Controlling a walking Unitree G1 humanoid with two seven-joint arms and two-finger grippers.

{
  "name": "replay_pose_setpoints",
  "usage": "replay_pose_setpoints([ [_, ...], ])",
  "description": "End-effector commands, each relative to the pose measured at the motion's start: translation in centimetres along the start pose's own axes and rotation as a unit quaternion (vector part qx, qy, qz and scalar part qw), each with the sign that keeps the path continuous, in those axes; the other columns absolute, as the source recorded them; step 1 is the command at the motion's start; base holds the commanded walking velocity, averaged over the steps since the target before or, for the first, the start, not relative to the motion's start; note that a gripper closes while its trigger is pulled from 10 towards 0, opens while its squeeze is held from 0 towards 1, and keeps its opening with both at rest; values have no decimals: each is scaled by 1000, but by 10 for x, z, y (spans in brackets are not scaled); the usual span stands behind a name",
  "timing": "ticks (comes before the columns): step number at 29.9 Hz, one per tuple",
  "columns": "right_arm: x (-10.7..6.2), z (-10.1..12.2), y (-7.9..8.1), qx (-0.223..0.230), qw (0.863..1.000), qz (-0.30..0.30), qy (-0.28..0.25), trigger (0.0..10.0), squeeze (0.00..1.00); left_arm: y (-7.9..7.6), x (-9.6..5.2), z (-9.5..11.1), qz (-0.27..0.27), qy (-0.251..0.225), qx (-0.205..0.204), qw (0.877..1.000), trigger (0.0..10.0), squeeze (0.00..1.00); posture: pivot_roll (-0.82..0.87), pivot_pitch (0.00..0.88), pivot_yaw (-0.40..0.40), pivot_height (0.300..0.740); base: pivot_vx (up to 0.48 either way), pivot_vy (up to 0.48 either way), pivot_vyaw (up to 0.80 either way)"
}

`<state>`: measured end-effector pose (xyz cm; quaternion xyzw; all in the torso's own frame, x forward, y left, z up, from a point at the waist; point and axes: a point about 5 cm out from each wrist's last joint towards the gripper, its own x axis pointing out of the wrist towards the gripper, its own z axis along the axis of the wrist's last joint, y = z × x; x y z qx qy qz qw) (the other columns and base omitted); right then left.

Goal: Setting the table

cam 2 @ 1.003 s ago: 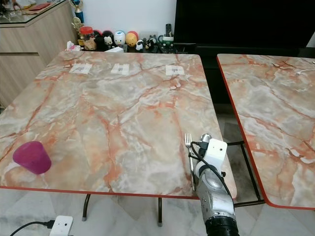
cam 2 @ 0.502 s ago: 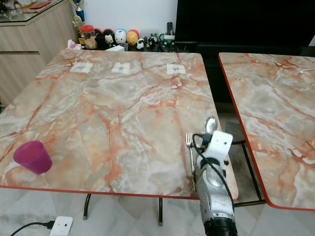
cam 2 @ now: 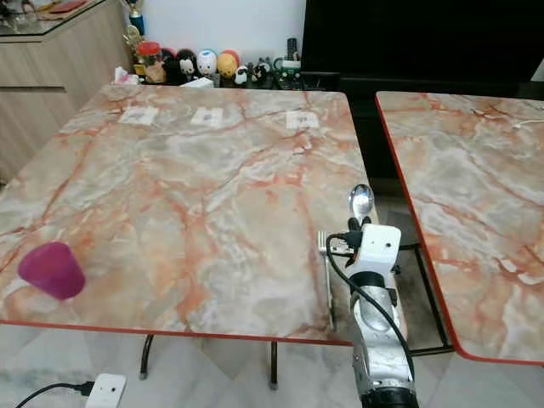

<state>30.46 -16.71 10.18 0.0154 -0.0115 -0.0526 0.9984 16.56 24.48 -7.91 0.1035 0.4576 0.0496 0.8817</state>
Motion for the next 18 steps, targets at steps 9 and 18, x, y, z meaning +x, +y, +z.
replay_pose_setpoints([
  [9,3,15,-5,-9,999,-8,-40,10000,0,-2,-1,-7,-3,12,8,1000,10000,0,35,0,-20,740,0,-445,0],
  [18,3,19,-10,-8,998,-23,-56,10000,0,-1,-1,-5,-1,11,7,1000,10000,0,32,0,-21,740,0,-448,0],
])
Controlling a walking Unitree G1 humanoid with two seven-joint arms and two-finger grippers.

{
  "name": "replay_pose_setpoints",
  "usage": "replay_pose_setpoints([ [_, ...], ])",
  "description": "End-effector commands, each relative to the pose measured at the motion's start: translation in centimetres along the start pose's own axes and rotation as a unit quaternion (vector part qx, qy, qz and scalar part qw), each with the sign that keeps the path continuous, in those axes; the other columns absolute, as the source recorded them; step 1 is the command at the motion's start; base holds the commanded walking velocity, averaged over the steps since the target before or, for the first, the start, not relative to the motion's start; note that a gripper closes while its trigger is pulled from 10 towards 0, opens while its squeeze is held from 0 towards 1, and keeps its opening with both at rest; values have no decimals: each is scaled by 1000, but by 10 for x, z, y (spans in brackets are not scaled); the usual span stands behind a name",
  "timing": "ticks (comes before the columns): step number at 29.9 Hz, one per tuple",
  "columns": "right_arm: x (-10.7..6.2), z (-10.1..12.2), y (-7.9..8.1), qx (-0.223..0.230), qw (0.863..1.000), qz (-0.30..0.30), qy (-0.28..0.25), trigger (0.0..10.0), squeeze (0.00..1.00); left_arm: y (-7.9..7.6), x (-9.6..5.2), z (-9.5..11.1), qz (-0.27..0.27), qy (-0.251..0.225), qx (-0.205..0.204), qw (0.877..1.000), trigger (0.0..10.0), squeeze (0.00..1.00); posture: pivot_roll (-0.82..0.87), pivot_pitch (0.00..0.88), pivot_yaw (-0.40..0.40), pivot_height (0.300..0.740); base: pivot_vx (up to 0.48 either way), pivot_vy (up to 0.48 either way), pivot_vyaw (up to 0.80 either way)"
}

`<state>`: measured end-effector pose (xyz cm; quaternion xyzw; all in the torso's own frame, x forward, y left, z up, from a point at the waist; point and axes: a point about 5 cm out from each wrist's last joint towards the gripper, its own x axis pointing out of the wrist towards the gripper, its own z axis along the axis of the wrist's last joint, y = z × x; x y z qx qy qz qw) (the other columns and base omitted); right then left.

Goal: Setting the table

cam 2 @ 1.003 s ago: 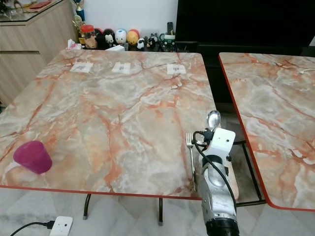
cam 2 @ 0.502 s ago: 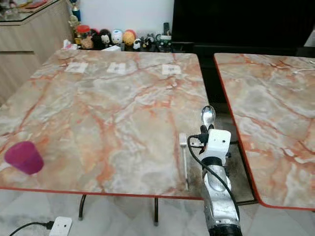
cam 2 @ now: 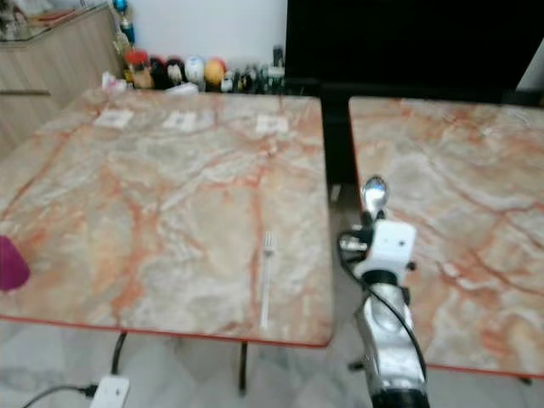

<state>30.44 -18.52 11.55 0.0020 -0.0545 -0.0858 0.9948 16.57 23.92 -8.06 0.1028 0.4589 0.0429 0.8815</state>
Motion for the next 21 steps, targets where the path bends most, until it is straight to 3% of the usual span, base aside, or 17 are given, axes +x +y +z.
replay_pose_setpoints([
  [1,1,6,8,2,1000,7,-13,10000,0,4,-1,-5,5,10,4,1000,10000,0,32,0,-20,740,0,-450,0],
  [11,-1,10,4,8,999,-11,-33,10000,0,4,-1,-5,5,10,4,1000,10000,0,30,0,-18,740,0,-447,0],
  [16,-4,23,-7,12,997,-42,-69,10000,0,4,-1,-5,5,9,4,1000,10000,0,25,0,-17,740,0,-446,0],
  [21,-8,21,-14,3,996,-55,-66,10000,0,4,-1,-5,4,9,5,1000,10000,0,20,0,-16,740,0,-448,0],
])
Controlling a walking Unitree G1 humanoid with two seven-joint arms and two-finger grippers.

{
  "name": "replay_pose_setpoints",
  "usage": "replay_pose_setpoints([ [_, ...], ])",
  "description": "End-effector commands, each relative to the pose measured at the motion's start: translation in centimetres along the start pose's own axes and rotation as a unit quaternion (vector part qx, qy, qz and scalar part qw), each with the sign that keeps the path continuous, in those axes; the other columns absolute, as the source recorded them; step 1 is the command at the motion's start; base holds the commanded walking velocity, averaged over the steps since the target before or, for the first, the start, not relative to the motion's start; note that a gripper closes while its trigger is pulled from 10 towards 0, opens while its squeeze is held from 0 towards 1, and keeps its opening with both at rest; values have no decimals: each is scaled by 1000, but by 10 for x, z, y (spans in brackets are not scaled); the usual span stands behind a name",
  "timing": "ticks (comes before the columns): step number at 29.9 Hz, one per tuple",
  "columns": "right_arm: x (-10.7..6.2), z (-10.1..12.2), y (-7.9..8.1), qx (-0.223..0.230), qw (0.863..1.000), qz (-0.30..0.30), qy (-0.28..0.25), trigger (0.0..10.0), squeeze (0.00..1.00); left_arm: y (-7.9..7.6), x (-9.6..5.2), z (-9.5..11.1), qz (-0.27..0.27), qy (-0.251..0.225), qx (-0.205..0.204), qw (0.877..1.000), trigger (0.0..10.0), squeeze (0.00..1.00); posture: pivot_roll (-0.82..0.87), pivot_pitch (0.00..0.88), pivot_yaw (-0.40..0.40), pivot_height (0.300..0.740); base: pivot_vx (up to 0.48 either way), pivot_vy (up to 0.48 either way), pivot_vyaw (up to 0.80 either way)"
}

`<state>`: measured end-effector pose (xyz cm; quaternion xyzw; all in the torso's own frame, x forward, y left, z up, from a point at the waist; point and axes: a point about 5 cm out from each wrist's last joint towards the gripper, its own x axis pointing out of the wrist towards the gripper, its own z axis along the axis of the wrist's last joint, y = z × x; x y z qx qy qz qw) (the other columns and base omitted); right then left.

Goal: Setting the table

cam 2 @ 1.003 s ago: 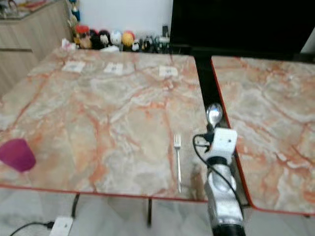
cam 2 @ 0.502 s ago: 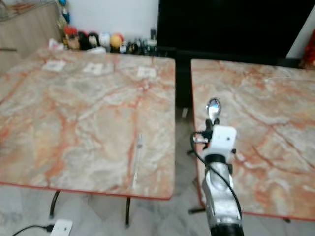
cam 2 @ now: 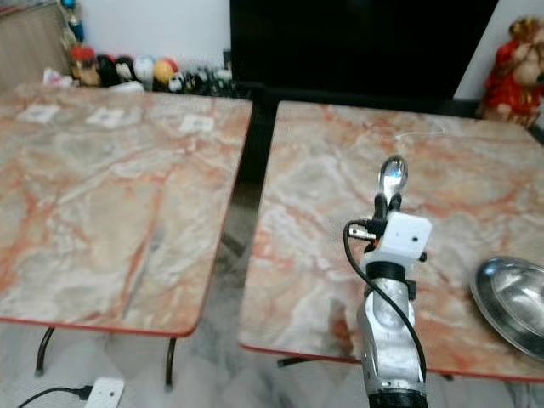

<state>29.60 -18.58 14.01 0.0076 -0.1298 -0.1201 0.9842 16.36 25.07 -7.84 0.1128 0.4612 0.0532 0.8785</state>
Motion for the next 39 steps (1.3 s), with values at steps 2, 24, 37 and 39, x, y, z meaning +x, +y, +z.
replay_pose_setpoints([
  [2,-3,-4,-14,-4,1000,-27,15,10000,0,-8,0,-2,-10,5,1,1000,10000,0,19,0,-16,740,0,-448,0],
  [24,17,14,-16,-15,1000,-7,2,10000,0,-8,1,0,-9,3,-4,1000,10000,0,6,12,-14,740,0,-356,-127],
  [37,34,5,-50,-85,992,-44,77,10000,0,-8,1,1,-10,4,-5,1000,10000,0,1,24,-9,740,0,0,0],
  [39,36,0,-57,-90,989,-53,108,10000,0,-8,1,1,-10,4,-5,1000,10000,0,0,22,-10,740,0,0,0],
])
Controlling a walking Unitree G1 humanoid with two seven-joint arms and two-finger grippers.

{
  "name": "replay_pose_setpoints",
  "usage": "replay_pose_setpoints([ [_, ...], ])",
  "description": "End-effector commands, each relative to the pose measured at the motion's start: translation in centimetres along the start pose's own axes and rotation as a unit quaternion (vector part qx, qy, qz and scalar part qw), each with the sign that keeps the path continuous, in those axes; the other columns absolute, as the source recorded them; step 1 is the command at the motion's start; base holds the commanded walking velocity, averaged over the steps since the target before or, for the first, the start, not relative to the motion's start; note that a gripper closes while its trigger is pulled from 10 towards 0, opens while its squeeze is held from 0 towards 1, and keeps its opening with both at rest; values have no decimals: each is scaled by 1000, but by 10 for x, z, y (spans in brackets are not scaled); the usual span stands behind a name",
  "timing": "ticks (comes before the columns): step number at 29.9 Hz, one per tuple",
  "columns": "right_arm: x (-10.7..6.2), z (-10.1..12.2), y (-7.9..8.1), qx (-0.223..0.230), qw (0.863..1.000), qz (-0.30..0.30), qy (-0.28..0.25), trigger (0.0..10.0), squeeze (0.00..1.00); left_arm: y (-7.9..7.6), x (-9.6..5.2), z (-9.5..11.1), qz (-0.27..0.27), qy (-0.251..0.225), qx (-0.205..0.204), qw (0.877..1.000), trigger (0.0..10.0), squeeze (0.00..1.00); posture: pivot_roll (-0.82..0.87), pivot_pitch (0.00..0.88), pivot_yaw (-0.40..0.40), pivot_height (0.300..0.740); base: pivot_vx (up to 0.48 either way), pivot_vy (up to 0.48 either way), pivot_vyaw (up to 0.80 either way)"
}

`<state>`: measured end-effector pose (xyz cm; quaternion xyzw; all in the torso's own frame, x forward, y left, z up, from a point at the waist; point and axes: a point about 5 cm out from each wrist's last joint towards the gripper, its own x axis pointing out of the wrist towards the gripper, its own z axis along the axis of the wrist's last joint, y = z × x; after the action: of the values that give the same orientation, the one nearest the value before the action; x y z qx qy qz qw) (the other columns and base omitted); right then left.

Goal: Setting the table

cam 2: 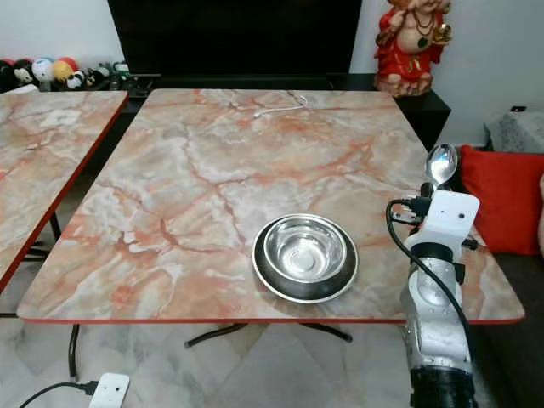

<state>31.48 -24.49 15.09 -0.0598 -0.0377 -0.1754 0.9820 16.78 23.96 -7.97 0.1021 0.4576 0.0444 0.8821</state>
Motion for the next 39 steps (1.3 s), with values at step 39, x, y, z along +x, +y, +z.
replay_pose_setpoints([
  [39,16,-68,19,83,952,145,255,10000,0,4,-1,-5,3,10,-4,1000,10000,0,16,31,2,740,0,0,0],
])
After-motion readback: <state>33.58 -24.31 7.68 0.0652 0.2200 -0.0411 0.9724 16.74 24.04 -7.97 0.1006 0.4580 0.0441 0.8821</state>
